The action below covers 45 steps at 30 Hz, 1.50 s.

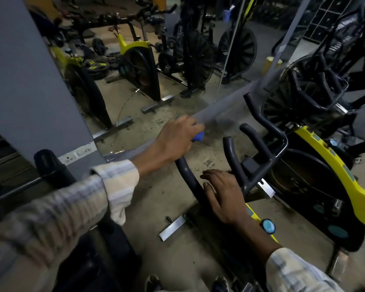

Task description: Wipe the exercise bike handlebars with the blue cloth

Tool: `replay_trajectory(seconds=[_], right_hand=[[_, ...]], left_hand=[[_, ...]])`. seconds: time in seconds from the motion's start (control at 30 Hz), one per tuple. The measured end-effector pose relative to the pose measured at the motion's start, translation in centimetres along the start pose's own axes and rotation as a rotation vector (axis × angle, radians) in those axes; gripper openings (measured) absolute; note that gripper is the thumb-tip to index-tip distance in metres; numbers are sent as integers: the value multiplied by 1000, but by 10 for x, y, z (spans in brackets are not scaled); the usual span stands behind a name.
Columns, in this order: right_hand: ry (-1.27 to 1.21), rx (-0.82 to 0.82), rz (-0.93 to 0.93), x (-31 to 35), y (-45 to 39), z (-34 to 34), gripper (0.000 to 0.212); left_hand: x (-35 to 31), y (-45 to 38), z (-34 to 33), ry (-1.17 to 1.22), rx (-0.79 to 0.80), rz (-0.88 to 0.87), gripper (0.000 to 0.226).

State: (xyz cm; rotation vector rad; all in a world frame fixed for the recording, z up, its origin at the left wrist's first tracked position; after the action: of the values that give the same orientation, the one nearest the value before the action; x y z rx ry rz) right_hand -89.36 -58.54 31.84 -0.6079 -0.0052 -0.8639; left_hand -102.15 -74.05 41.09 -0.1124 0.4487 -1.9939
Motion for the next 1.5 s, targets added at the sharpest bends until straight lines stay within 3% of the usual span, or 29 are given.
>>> replay_trajectory(seconds=[0.1, 0.23, 0.3, 0.4, 0.5, 0.6, 0.7, 0.8, 0.9, 1.0, 1.1, 1.27, 1.33, 1.4, 1.47, 1.5], right_hand=[[48, -41, -21, 4, -13, 1, 24], [185, -125, -61, -14, -27, 16, 35], [283, -94, -89, -32, -31, 23, 48], [315, 6, -145, -59, -33, 24, 71], [149, 71, -185, -77, -30, 14, 86], [57, 68, -201, -84, -26, 6, 105], [28, 23, -180, -87, -24, 3, 110], [-52, -38, -144, -88, -21, 6, 102], [-203, -212, -160, -88, -16, 15, 78], [-335, -365, -354, -96, -5, 21, 50], [-357, -389, -483, -105, -6, 23, 22], [-328, -338, -564, -116, -10, 14, 42], [-321, -439, -660, -122, -7, 14, 46], [-261, -644, -773, -131, -2, 20, 38], [-74, -788, -808, -136, -1, 34, 20], [84, -786, -813, -139, -2, 40, 17]], left_hand=[[7, 13, -2, 76, -122, -14, 32], [1, 27, -32, -60, 0, -298, 30], [0, 30, -45, -106, 16, -345, 35], [-2, 17, -47, 11, -31, -261, 35], [-10, -7, -28, 239, -127, -134, 44], [-25, -33, -16, 288, -130, -100, 44], [-40, -61, -17, 306, -135, -121, 37], [-56, -93, -22, 336, -153, -136, 36], [-79, -123, -28, 350, -143, -174, 40], [-107, -144, -33, 394, -126, -245, 44], [-142, -157, -44, 338, -46, -411, 47], [-175, -166, -77, 119, 78, -716, 42], [-176, -162, -86, 70, 116, -804, 31], [-173, -157, -94, 38, 159, -877, 30], [-169, -159, -99, 61, 204, -871, 38], [-166, -161, -99, 83, 218, -845, 43]])
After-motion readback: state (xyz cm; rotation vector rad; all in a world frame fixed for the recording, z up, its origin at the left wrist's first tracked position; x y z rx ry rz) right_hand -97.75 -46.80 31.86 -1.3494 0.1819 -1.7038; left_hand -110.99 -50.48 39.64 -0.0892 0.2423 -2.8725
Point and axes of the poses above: each hand's wrist, its own y-axis away from the middle knuckle, its own z-axis out of the back of the hand, x = y × z, the point moved 5 cm from there along -y, towards the middle knuckle, and after that the axes turned 15 degrees about z, right-handed, at the moved point
